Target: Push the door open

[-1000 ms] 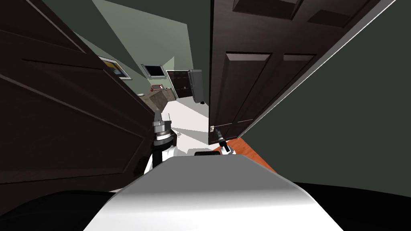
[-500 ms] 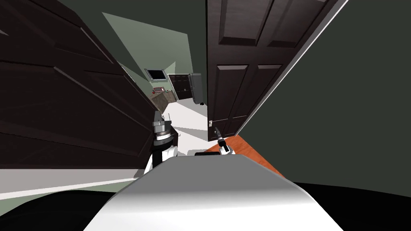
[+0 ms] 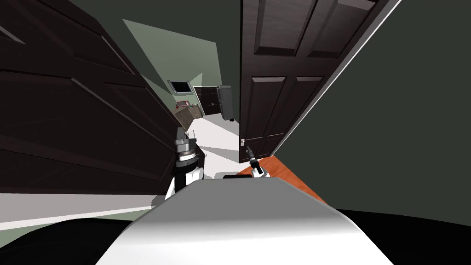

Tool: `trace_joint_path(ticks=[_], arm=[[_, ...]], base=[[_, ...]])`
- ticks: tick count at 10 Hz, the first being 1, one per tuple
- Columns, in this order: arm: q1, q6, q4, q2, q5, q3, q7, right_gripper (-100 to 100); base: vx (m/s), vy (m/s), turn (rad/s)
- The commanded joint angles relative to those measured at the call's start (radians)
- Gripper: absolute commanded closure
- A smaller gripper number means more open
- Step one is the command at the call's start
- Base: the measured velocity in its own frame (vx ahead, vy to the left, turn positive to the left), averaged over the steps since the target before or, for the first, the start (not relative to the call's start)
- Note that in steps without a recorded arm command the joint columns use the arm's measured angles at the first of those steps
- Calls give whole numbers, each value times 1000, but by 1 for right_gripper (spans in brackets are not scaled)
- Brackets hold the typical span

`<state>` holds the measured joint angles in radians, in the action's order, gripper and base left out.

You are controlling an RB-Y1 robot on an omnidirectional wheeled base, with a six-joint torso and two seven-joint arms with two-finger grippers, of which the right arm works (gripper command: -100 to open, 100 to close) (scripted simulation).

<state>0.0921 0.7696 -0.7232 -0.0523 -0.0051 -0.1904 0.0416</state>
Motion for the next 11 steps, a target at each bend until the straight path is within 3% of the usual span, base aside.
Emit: trace_joint_path(ticks=[1, 8, 9, 11], arm=[[0, 3, 1, -3, -1, 3, -2, -100], [0, 15, 9, 11, -5, 14, -10, -100], [0, 15, 9, 11, -5, 14, -10, 100], [0, 15, 9, 11, -5, 14, -10, 100]], base=[[186, 40, 20], [186, 33, 19], [-16, -5, 12], [-21, -10, 9]])
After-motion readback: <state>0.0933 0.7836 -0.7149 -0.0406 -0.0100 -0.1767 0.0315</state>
